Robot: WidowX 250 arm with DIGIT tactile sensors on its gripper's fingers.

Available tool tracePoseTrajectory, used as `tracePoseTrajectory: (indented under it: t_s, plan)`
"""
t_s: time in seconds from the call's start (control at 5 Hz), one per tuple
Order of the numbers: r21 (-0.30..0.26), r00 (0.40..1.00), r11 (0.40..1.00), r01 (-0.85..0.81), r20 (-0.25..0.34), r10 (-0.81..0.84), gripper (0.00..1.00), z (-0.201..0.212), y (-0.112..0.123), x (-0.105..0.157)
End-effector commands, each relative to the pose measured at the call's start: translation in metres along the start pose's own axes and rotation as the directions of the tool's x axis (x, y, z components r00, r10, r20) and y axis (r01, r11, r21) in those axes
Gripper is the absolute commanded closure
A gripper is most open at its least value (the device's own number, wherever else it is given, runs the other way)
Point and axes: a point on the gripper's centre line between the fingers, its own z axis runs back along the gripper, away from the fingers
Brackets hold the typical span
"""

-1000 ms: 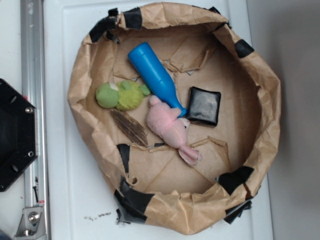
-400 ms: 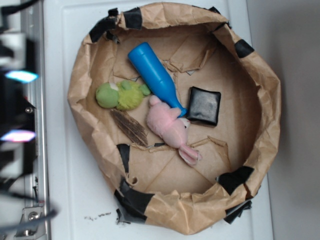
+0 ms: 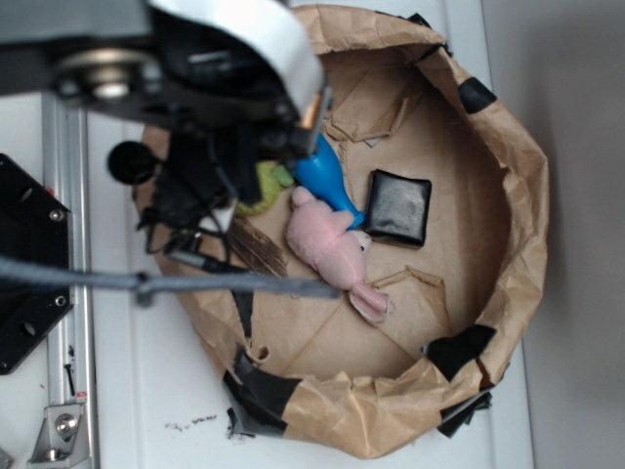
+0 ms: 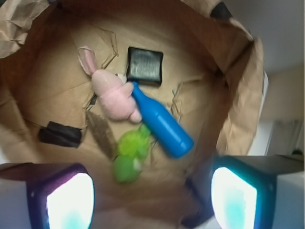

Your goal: Grab the blue bottle.

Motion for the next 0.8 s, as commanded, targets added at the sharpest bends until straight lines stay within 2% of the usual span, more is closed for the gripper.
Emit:
tracePoseTrajectory:
  t_s: [0.0,0.2,0.4,0.6]
  plan:
    - [-0.064,0.967,0.965,0.254,0.011,-0.254,0.00,-0.081,0.016,-0.009]
    - [-0.095,0.954,0.950,0.297,0.079,-0.290,0.00,-0.116,0.019,0.001]
    - [0.025,0.951,0.952,0.304,0.054,-0.305,0.00,-0.132,0.034,0.009]
    - [0.022,0.948,0.948,0.316,0.038,-0.317,0.00,-0.156,0.036,0.020]
